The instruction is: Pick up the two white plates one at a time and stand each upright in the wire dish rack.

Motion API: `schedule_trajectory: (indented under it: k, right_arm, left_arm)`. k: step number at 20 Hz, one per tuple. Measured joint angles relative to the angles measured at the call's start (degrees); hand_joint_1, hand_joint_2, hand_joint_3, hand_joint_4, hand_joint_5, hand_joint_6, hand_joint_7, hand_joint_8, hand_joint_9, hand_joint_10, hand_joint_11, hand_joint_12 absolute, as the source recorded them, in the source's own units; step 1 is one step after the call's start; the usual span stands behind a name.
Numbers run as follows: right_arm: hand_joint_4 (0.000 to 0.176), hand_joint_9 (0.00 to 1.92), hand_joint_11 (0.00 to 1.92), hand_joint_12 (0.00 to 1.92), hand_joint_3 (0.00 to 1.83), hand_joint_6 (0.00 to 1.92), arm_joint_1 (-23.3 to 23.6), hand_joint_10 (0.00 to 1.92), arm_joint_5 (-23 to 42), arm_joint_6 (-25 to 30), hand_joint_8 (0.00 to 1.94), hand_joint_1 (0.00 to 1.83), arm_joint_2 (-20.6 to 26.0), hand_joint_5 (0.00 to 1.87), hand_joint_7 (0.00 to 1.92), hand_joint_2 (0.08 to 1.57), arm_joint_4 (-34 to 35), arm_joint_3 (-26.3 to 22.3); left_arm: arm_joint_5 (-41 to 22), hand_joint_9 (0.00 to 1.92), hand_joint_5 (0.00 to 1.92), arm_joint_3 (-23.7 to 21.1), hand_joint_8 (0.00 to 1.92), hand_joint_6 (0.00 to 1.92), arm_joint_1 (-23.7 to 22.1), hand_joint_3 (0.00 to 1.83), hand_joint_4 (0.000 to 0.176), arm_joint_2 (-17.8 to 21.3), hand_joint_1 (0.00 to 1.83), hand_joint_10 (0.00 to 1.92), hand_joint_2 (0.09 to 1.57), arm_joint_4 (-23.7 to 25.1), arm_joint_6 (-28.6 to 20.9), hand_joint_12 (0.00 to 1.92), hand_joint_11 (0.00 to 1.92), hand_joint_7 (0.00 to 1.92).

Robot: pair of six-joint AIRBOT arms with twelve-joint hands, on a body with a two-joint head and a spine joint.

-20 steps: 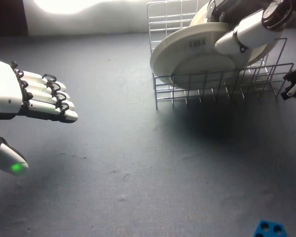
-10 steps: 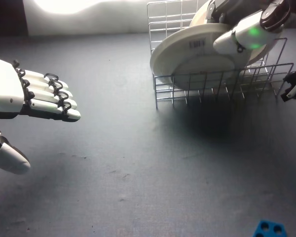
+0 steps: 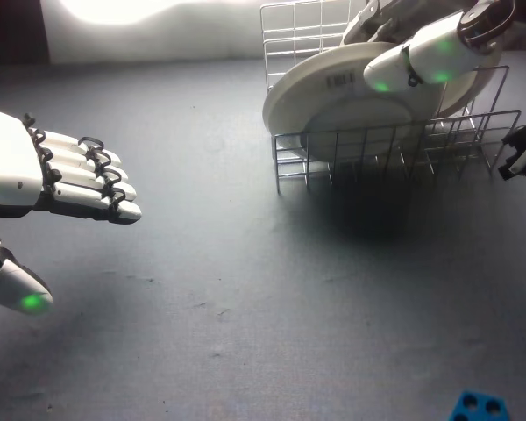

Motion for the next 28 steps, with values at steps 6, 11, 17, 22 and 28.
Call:
schedule_trajectory:
  k: [6,11,17,22,28]
  right_arm:
    - [0.0,0.62,0.25,1.37,0.0,0.11,0.0,0.39,-0.2,0.0,0.01,1.01,0.0,0.67,0.8,1.09,0.0,0.0]
    - [0.0,0.49,0.07,1.44,0.0,0.03,1.1,0.35,-0.3,0.0,0.0,0.94,0.0,0.55,0.66,1.12,0.0,0.0]
    - [0.0,0.4,0.0,1.4,0.0,0.0,2.3,0.32,-0.3,0.1,0.0,0.89,0.1,0.47,0.56,1.11,0.0,0.0]
    - [0.0,0.39,0.0,1.36,0.0,0.0,5.4,0.31,-0.5,0.1,0.0,0.88,1.1,0.46,0.53,1.08,0.0,-0.7]
    - [0.0,0.34,0.0,1.23,0.0,0.01,6.8,0.27,3.5,-0.5,0.0,0.78,3.2,0.43,0.49,1.08,-6.6,-4.4]
  left_arm:
    - [0.0,0.05,0.07,0.0,0.01,0.01,-0.4,0.0,0.0,0.0,0.0,0.01,1.08,-0.1,0.0,0.02,0.02,0.07]
    - [-0.2,0.04,0.07,0.0,0.01,0.0,-0.4,0.0,0.0,0.0,0.0,0.01,1.08,0.1,0.0,0.01,0.0,0.07]
    - [-1.0,0.07,0.08,-0.4,0.01,0.01,-0.4,0.0,0.0,0.2,0.0,0.01,1.08,0.0,-0.3,0.03,0.02,0.09]
    - [-2.2,0.08,0.09,-1.3,0.01,0.01,-1.1,0.0,0.0,0.5,0.0,0.01,1.08,0.0,-0.3,0.04,0.03,0.1]
    - [-2.9,0.08,0.1,-1.9,0.01,0.01,-1.6,0.0,0.0,0.8,0.0,0.01,1.09,0.3,0.8,0.05,0.03,0.12]
